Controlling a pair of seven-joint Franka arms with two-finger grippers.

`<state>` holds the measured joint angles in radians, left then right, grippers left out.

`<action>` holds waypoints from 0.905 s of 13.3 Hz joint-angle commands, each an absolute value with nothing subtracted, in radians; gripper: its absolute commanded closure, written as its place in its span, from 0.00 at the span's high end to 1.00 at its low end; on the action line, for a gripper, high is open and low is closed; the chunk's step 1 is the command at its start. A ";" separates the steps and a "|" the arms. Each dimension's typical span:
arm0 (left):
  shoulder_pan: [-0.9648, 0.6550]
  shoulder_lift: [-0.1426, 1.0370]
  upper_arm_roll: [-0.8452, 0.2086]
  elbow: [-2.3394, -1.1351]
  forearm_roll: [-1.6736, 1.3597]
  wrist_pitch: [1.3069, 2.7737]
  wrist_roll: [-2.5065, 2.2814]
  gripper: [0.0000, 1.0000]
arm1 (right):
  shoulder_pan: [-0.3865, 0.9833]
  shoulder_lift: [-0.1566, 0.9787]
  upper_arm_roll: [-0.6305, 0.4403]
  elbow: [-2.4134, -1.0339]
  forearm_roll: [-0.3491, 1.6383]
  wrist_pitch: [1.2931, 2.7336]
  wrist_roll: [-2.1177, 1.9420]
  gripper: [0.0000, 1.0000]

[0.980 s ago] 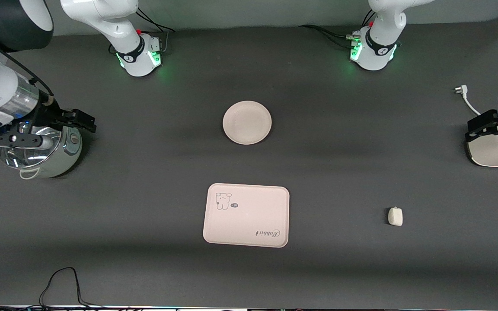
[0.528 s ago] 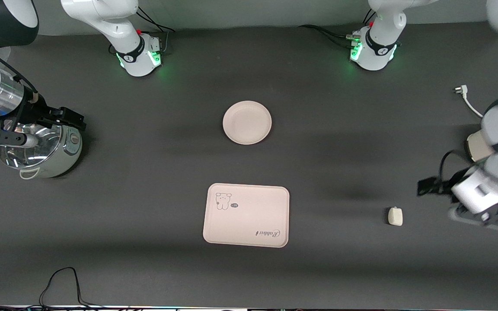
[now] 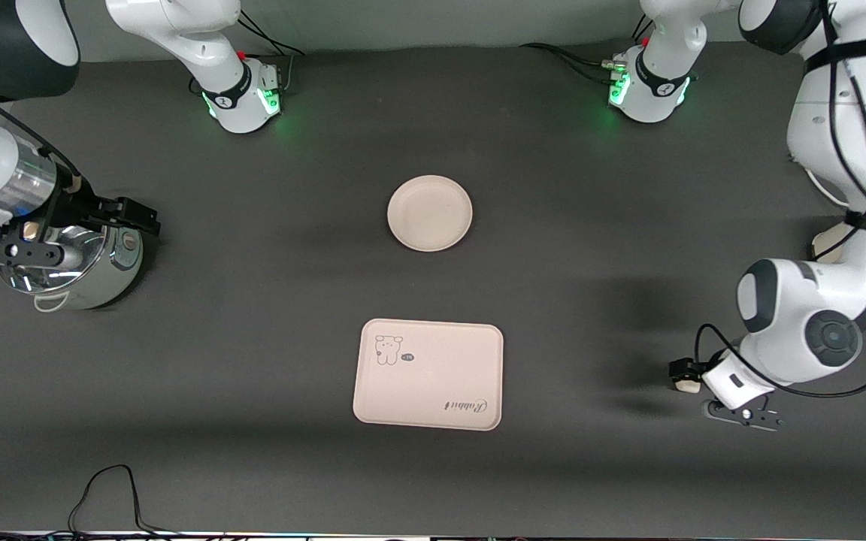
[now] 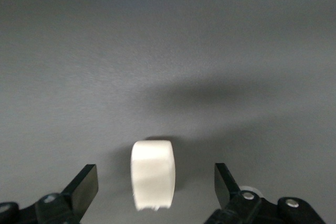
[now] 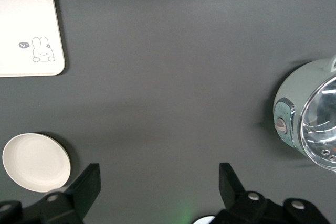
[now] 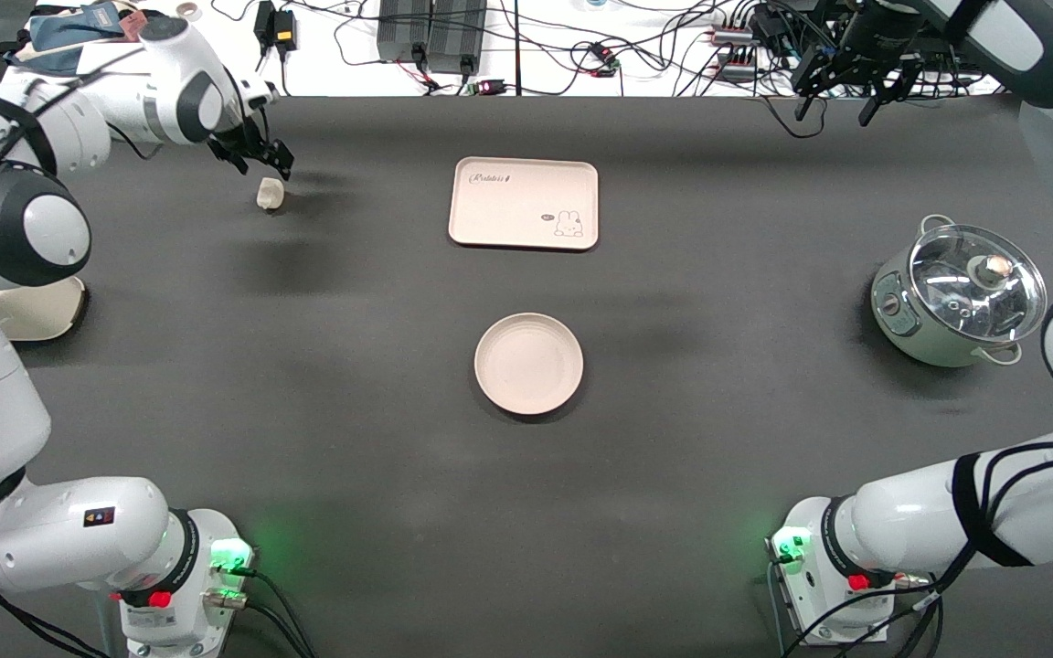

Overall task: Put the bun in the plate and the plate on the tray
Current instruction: 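Reach the left gripper to the white bun and grasp it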

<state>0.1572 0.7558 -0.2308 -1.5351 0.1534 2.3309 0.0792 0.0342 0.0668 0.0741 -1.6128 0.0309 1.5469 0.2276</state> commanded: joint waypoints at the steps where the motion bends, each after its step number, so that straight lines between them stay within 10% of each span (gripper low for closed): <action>1: 0.149 0.762 -0.222 -1.577 0.176 2.378 0.028 0.86 | 0.037 0.148 0.081 -1.517 0.043 1.522 0.274 1.00; 5: 0.150 0.761 -0.222 -1.585 0.176 2.372 0.029 0.01 | 0.049 0.204 0.080 -1.476 0.044 1.522 0.288 1.00; 12: 0.155 0.548 -0.265 -1.586 0.041 2.059 0.015 0.00 | 0.087 0.219 0.075 -1.430 0.038 1.522 0.322 1.00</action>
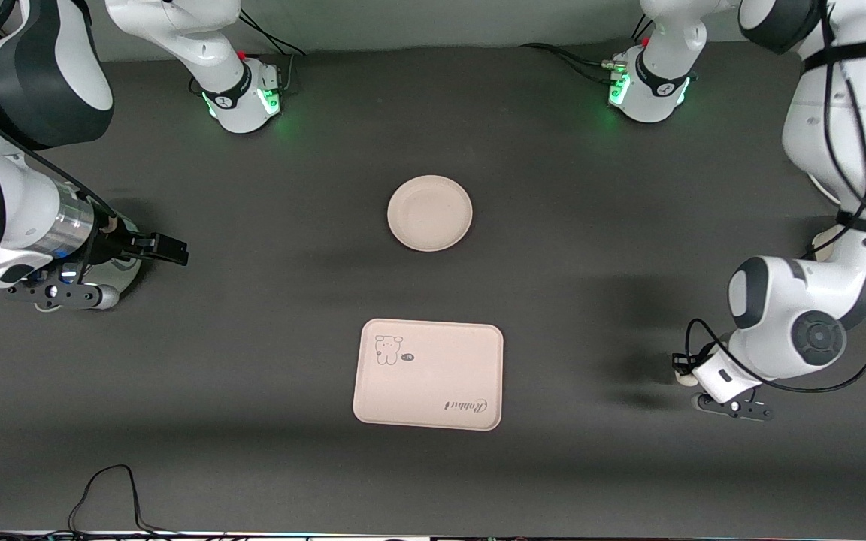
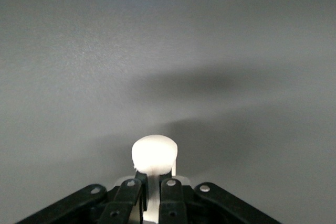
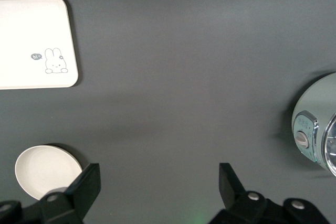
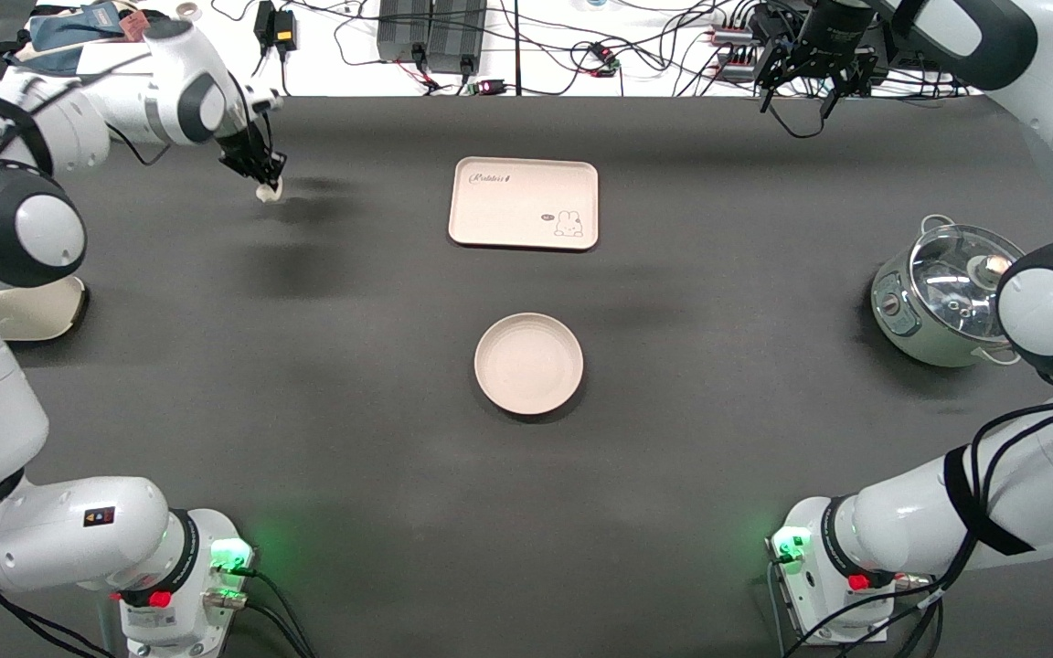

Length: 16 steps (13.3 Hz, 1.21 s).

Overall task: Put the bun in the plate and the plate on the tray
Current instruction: 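Reach the left gripper to the white bun and grasp it, then lift the bun and carry it toward the white plate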

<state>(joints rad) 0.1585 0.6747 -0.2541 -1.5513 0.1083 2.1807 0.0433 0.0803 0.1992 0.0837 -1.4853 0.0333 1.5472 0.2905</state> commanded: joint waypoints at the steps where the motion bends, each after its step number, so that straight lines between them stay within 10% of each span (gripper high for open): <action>1: 0.150 0.501 -0.267 -1.586 0.020 1.989 0.006 0.00 | 0.090 0.221 0.075 -1.404 0.040 1.522 0.307 1.00; 9: 0.086 0.177 -0.616 -1.706 -0.023 1.792 -0.491 0.00 | 0.110 0.235 0.072 -1.376 0.029 1.497 0.152 0.90; 16: -0.297 0.338 -0.689 -1.706 0.176 1.977 -1.077 0.00 | 0.115 0.242 0.071 -1.373 0.041 1.477 0.133 1.00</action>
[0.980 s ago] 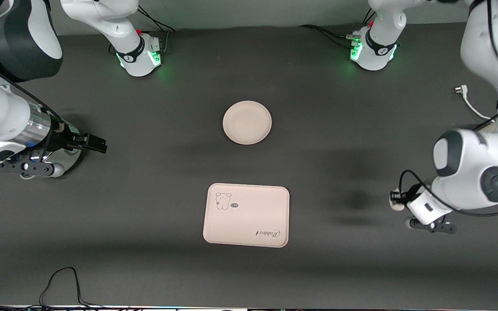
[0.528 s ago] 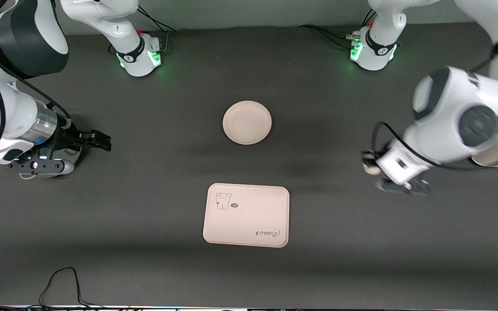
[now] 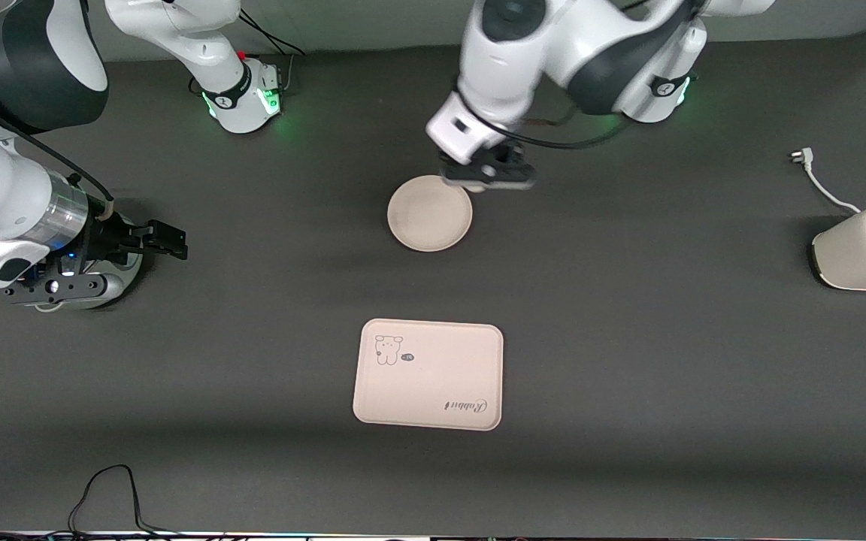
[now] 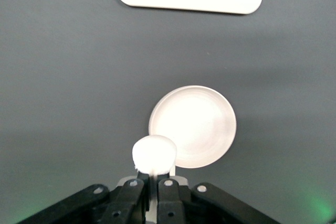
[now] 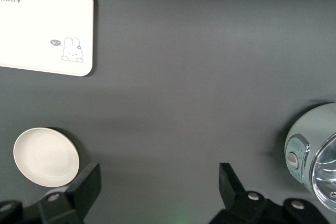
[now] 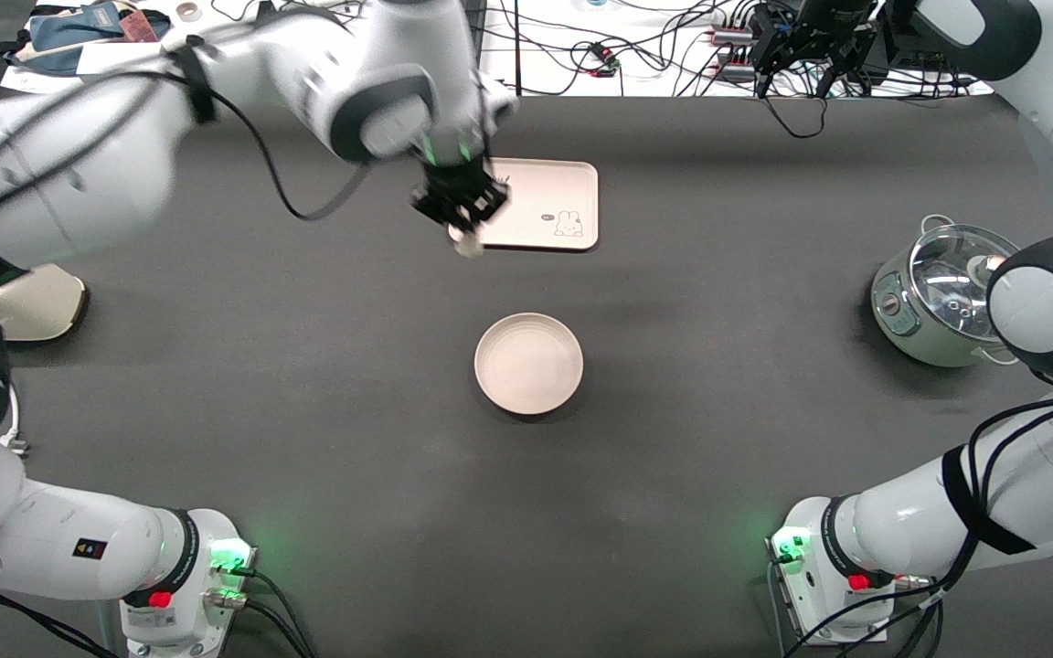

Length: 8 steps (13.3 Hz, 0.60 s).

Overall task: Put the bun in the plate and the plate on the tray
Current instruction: 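Lift the bun and carry it toward the white plate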

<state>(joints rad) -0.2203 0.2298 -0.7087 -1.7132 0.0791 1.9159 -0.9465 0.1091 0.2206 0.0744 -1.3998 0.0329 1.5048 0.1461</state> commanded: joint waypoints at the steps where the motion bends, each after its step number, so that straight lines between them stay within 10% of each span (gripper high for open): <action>1: -0.342 0.401 -0.689 -1.704 0.261 2.006 -1.162 0.00 | 0.112 0.244 0.071 -1.374 0.060 1.479 0.135 1.00; 8: -0.465 0.679 -0.657 -1.704 0.553 2.217 -1.492 0.00 | 0.081 0.296 0.048 -1.381 0.178 1.476 0.123 1.00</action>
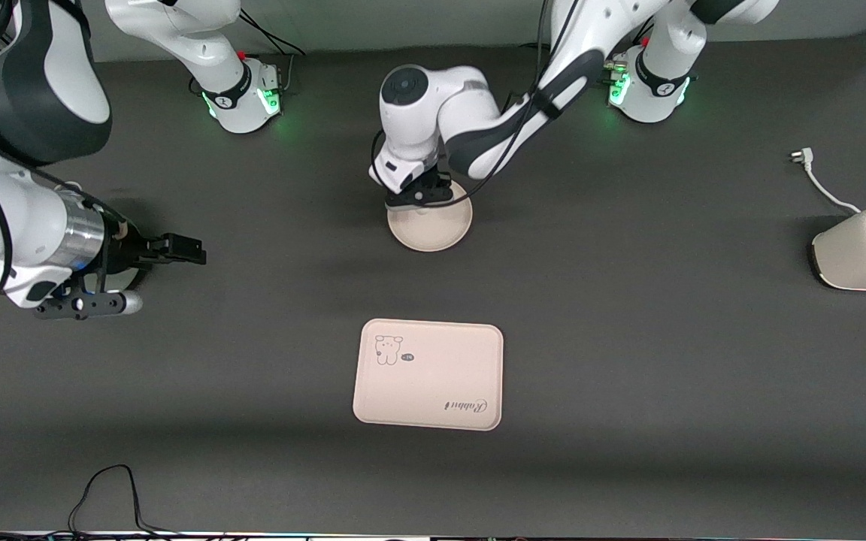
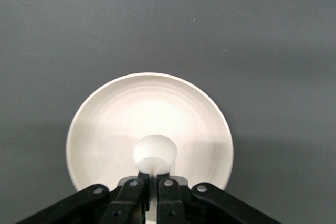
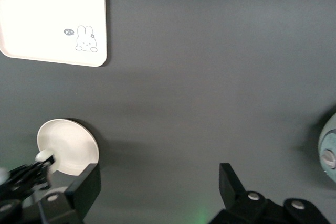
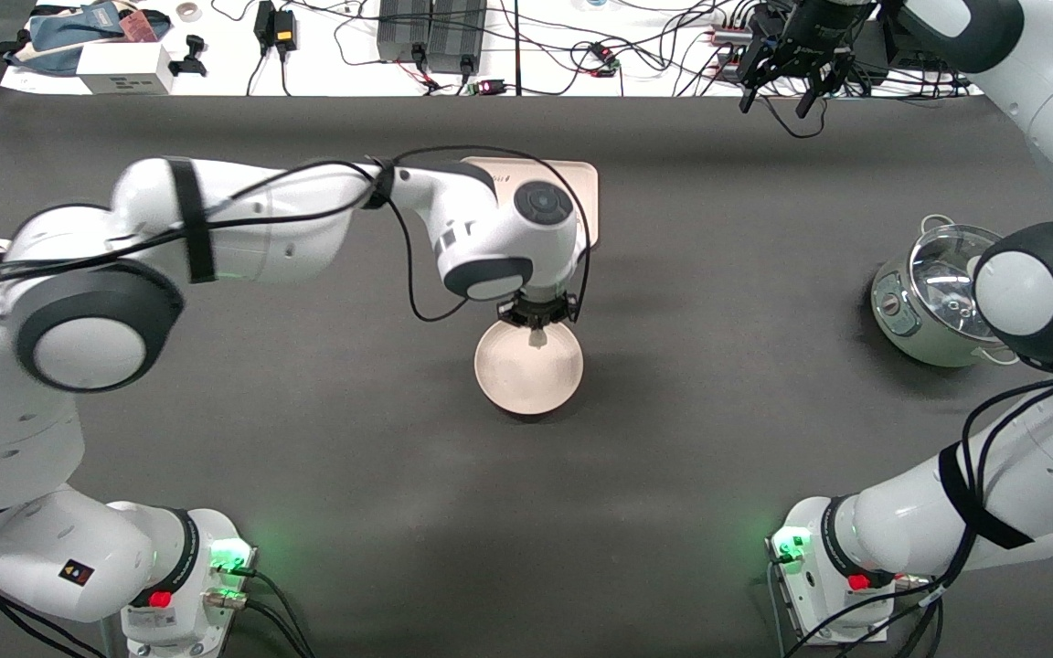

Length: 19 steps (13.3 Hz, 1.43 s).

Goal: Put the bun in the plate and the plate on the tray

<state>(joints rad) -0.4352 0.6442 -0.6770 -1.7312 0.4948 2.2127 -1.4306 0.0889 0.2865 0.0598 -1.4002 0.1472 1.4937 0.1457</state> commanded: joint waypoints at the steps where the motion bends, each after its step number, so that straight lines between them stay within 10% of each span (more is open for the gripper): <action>1: -0.472 0.696 -0.655 -1.704 0.584 2.220 -1.520 0.00 | 0.083 0.298 0.048 -1.378 0.178 1.477 0.121 1.00; 3: -0.477 0.715 -0.655 -1.704 0.615 2.220 -1.548 0.00 | 0.081 0.314 0.048 -1.382 0.181 1.485 0.124 1.00; 5: -0.482 0.716 -0.637 -1.706 0.618 2.218 -1.548 1.00 | 0.081 0.321 0.048 -1.382 0.183 1.486 0.138 1.00; 19: -0.505 0.718 -0.586 -1.709 0.629 2.200 -1.539 1.00 | 0.083 0.367 0.029 -1.388 0.244 1.525 0.129 1.00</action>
<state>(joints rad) -0.4800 0.7163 -0.6121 -1.7228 0.6061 2.2151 -1.5207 0.0830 0.3495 0.0324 -1.4000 0.2231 1.5124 0.1398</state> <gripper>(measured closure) 0.000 0.000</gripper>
